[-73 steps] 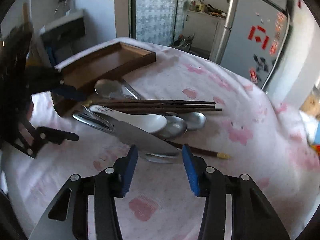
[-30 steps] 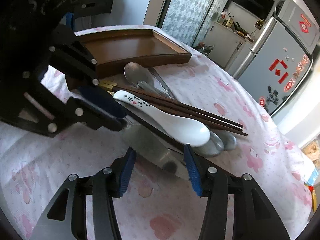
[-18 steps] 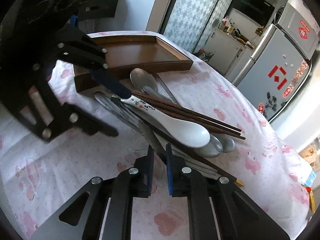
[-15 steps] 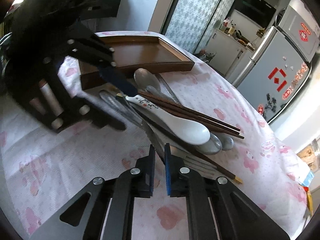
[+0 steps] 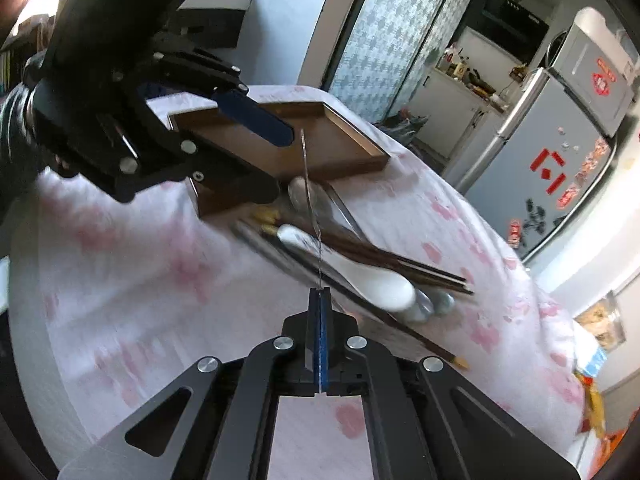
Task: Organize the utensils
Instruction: 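Lower the cake server into the wooden tray and open the right gripper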
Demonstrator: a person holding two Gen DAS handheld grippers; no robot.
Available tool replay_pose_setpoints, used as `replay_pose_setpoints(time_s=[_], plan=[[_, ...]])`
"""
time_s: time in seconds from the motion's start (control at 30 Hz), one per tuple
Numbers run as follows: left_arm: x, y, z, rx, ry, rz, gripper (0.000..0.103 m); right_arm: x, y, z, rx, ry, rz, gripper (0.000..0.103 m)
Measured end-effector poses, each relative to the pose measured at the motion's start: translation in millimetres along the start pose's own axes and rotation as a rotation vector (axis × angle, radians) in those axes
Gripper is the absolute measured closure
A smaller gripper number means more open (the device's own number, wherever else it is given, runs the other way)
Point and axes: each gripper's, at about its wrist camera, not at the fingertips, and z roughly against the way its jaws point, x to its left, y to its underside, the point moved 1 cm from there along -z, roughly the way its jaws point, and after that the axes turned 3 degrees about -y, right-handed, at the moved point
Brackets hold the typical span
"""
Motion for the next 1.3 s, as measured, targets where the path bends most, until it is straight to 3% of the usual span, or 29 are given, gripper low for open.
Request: replay_pose_setpoints(time_s=[0.07, 0.23, 0.33, 0.47, 0.63, 0.8, 0.87, 0.93, 1.13, 1.23, 1.3], plan=[[11, 4, 6, -0.006, -0.01, 0.031, 0.049, 5, -13, -10, 0.007, -0.027, -0.04, 0.103], [51, 23, 28, -0.04, -0.127, 0.11, 0.027, -6, -53, -40, 0.008, -0.157, -0.305, 0.103], [76, 34, 42, -0.061, -0.175, 0.158, 0.025, -9, -76, -60, -0.013, -0.266, -0.465, 0.103], [98, 49, 54, -0.066, -0.233, 0.182, 0.021, -8, -97, -97, 0.015, -0.314, -0.6, 0.103], [110, 64, 68, -0.062, -0.248, 0.197, 0.021, 5, -109, -133, 0.061, -0.33, -0.64, 0.103], [101, 66, 70, -0.051, -0.25, 0.16, 0.022, 6, -110, -121, 0.036, -0.346, -0.625, 0.095], [97, 63, 69, -0.048, -0.231, 0.15, 0.026, -3, -105, -97, 0.002, -0.313, -0.604, 0.071], [88, 59, 63, -0.042, -0.211, 0.138, 0.033, -23, -91, -70, -0.026, -0.24, -0.601, 0.054], [52, 43, 31, 0.01, -0.131, 0.06, 0.053, -95, -14, -26, -0.024, -0.119, -0.764, 0.054], [31, 36, 9, 0.045, -0.1, 0.007, 0.058, -119, 30, -21, -0.018, -0.128, -0.868, 0.054], [20, 32, -7, 0.07, -0.083, -0.02, 0.058, -124, 48, -23, -0.027, -0.16, -0.906, 0.061]])
